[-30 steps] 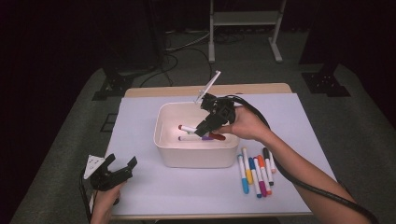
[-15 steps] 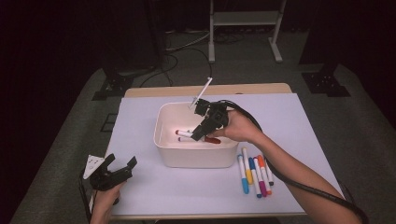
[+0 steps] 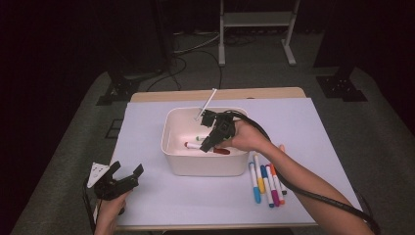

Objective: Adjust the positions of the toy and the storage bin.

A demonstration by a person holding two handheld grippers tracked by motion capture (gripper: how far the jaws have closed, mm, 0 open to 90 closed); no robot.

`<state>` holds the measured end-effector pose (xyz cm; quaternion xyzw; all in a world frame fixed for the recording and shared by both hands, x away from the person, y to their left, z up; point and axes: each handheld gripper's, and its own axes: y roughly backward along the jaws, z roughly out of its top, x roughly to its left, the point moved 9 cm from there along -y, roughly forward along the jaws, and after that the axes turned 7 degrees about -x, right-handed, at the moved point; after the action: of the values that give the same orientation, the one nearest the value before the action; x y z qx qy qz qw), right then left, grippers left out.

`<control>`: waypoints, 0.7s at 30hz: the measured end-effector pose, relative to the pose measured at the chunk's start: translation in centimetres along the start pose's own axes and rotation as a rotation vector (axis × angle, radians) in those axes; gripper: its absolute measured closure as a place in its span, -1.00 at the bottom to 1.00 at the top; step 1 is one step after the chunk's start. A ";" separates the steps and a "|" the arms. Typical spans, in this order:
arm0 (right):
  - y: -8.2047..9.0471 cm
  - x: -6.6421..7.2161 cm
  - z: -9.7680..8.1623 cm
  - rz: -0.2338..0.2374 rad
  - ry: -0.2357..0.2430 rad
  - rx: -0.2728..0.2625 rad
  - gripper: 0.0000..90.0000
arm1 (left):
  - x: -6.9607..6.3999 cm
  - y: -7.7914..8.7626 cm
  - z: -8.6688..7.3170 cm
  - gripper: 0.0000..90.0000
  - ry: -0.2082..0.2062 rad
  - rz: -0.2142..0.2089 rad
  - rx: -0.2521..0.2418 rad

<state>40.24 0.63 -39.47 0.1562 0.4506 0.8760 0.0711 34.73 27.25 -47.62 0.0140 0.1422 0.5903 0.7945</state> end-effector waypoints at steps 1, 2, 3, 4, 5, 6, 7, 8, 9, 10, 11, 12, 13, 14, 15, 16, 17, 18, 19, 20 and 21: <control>-0.2 0.0 -0.1 0.001 -0.001 0.003 0.68 | 0.0 0.0 0.0 -0.93 -0.001 0.000 0.001; -0.3 0.0 -0.1 0.001 -0.002 0.008 0.68 | 0.0 0.0 0.0 -0.93 -0.001 0.000 0.002; -0.5 -0.1 -0.1 0.000 -0.002 0.011 0.68 | 0.0 0.0 0.0 -0.93 -0.001 0.000 0.001; -0.6 -0.1 -0.2 0.001 -0.003 0.017 0.68 | 0.0 0.0 0.0 -0.93 -0.001 0.001 0.000; -0.7 -0.2 -0.3 0.001 -0.001 0.022 0.68 | 0.1 0.0 0.0 -0.93 0.001 0.001 -0.001; -0.9 -0.2 -0.3 0.000 -0.003 0.028 0.68 | 0.1 0.1 0.0 -0.93 0.001 0.001 -0.001; -1.0 -0.2 -0.4 0.000 -0.003 0.031 0.68 | 0.0 0.1 0.0 -0.93 0.004 0.002 -0.001; -1.1 -0.2 -0.4 0.002 0.000 0.035 0.68 | 0.0 0.1 0.0 -0.93 0.006 0.001 -0.002; -1.3 -0.2 -0.5 -0.001 0.001 0.041 0.68 | 0.0 0.1 0.0 -0.93 0.005 0.001 -0.001; -1.4 -0.3 -0.5 -0.002 0.001 0.044 0.68 | 0.1 0.1 0.0 -0.93 0.005 0.001 -0.002; -1.5 -0.2 -0.5 0.000 0.001 0.048 0.68 | 0.1 0.1 0.0 -0.93 0.005 0.001 -0.002; -1.6 -0.2 -0.6 0.001 0.003 0.053 0.68 | 0.1 0.1 0.0 -0.93 0.004 0.001 -0.002; -1.7 -0.2 -0.6 -0.001 0.001 0.057 0.68 | 0.1 0.1 0.0 -0.93 0.005 0.001 -0.001; -1.9 -0.2 -0.6 0.000 0.007 0.062 0.68 | 0.1 0.1 0.0 -0.93 0.005 0.001 -0.002; -2.0 -0.2 -0.7 -0.002 0.003 0.066 0.68 | 0.1 0.1 0.0 -0.93 0.005 0.001 -0.002; -2.1 -0.2 -0.7 -0.001 0.005 0.071 0.68 | 0.1 0.1 0.0 -0.93 0.005 0.001 -0.002; -2.2 -0.2 -0.7 -0.003 0.005 0.073 0.68 | 0.1 0.1 0.0 -0.93 0.005 0.002 -0.002; -2.3 -0.2 -0.7 -0.001 0.006 0.075 0.68 | 0.1 0.1 0.0 -0.93 0.005 0.002 -0.002; -2.4 -0.2 -0.8 -0.001 0.006 0.081 0.68 | 0.1 0.1 0.0 -0.93 0.005 0.002 -0.002; -2.5 -0.2 -0.8 -0.004 0.005 0.084 0.68 | 0.1 0.1 0.0 -0.93 0.006 0.002 -0.002; -2.6 -0.3 -0.8 -0.002 0.010 0.086 0.68 | 0.1 0.1 0.1 -0.93 0.006 0.002 -0.003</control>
<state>40.18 1.45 -42.05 0.1541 0.4882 0.8567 0.0630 34.68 27.40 -47.57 0.0111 0.1436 0.5913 0.7935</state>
